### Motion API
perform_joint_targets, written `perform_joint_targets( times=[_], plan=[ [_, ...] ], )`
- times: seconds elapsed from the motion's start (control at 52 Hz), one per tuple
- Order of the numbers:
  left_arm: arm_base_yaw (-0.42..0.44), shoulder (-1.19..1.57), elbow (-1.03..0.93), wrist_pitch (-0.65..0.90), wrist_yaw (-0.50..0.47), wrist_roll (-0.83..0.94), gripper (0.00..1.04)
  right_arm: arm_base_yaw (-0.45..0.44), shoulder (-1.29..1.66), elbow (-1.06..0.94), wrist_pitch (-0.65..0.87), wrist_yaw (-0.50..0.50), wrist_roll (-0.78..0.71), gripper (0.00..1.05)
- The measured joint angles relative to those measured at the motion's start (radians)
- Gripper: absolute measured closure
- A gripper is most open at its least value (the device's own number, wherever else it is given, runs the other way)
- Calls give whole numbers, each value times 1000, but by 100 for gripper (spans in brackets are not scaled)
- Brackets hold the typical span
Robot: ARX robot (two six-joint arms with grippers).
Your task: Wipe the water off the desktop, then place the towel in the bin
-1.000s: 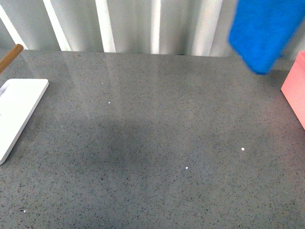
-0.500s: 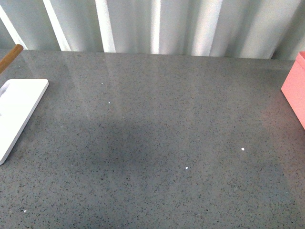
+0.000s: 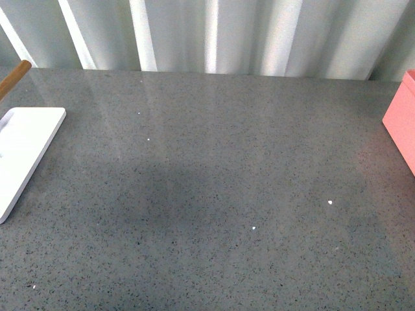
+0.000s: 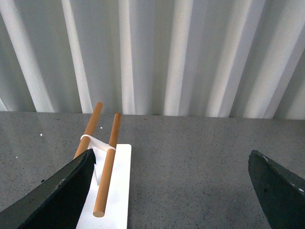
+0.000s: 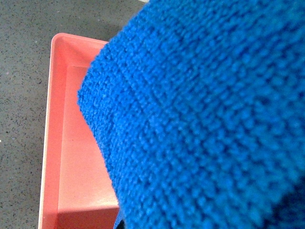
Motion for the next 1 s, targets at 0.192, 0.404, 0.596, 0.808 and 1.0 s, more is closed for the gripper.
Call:
perform_joint_targets(
  times=[0.192,0.404,0.596,0.808,1.0],
  plan=[
    [0,0,0,0,0,0,7,3,9,-24,26,27,14,100],
    [0,0,0,0,0,0,7,3,8,-56,28,29,20,69],
    [0,0,0,0,0,0,7,3,8,-56,28,29,20,37],
    [0,0,0,0,0,0,7,3,8,-56,29,29,21,6],
    [0,0,0,0,0,0,7,3,8,-56,29,29,23,7]
  ],
)
